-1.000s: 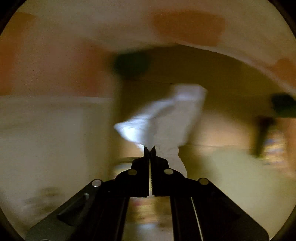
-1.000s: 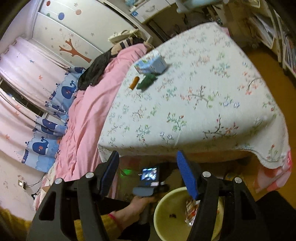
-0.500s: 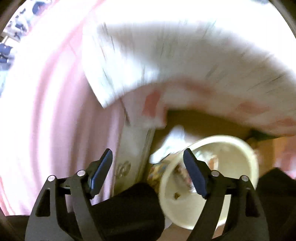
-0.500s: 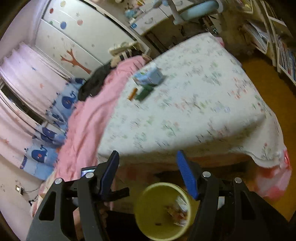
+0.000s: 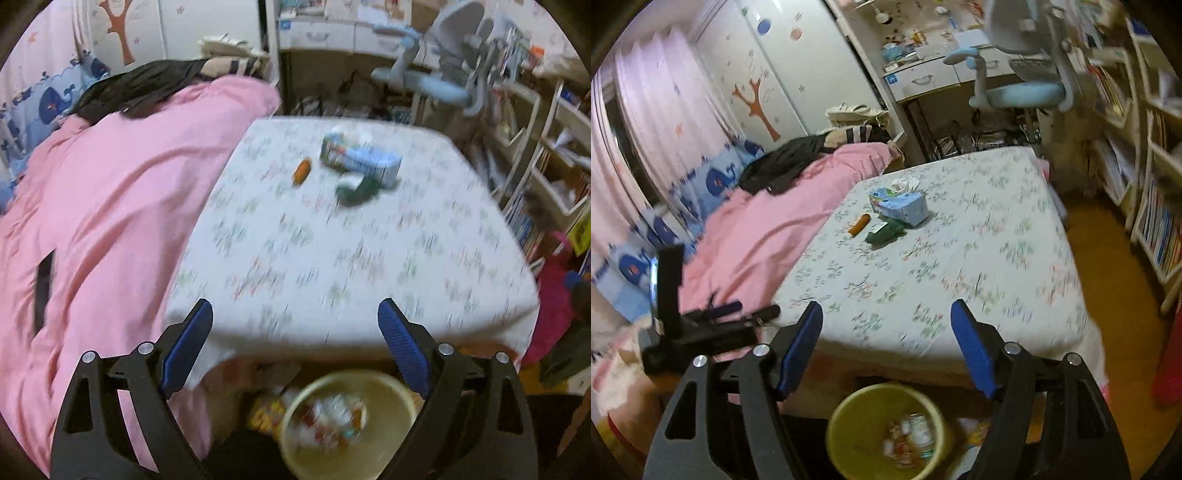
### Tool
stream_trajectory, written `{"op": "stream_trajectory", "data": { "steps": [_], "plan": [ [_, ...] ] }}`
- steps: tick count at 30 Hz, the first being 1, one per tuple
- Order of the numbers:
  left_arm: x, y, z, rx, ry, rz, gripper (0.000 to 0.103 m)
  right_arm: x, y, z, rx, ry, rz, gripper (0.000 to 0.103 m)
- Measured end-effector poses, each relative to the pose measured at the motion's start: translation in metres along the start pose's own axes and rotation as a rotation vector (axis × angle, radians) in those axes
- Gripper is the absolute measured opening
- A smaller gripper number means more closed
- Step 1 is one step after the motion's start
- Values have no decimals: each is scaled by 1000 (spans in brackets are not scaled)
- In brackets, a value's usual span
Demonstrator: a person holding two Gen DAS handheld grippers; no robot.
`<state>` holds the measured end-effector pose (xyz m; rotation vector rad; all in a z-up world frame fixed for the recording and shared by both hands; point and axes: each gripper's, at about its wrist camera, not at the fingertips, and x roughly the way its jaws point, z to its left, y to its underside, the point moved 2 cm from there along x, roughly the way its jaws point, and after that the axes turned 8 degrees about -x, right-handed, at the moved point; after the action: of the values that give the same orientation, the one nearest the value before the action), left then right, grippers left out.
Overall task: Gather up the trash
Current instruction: 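Grasp the blue milk carton with the right tool while the left tool grasps an orange dough stick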
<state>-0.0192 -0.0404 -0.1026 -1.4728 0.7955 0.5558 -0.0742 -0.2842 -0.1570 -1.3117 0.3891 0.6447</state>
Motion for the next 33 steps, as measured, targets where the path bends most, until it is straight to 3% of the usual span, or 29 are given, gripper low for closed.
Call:
{"op": "stream_trajectory", "data": {
  "steps": [1, 4, 9, 15, 19, 23, 26, 31, 32, 33],
  "plan": [
    [22, 15, 1, -4, 5, -13, 87, 5, -4, -2, -17, 9, 12, 69],
    [77, 15, 3, -30, 39, -22, 87, 36, -24, -9, -68, 46, 52, 69],
    [142, -14, -3, -56, 116, -19, 87, 103, -54, -19, -113, 76, 111, 69],
    [214, -62, -4, -44, 68, -19, 87, 161, -86, -22, -184, 81, 139, 69],
    [250, -78, -12, 28, 46, 27, 79, 193, -104, -19, -227, 71, 157, 69],
    [270, -86, -15, 17, 82, 61, 76, 224, -114, -17, -258, 54, 194, 69],
    [283, -88, -25, 79, 75, 75, 74, 243, -116, -17, -281, 62, 222, 76],
    [301, -88, -32, 105, 80, 107, 62, 259, -115, -27, -278, 69, 253, 73],
    [302, -89, -33, 106, 81, 106, 55, 260, -113, -30, -273, 67, 255, 70],
    [303, -91, -33, 103, 86, 106, 43, 263, -110, -34, -262, 66, 269, 57]
  ]
}}
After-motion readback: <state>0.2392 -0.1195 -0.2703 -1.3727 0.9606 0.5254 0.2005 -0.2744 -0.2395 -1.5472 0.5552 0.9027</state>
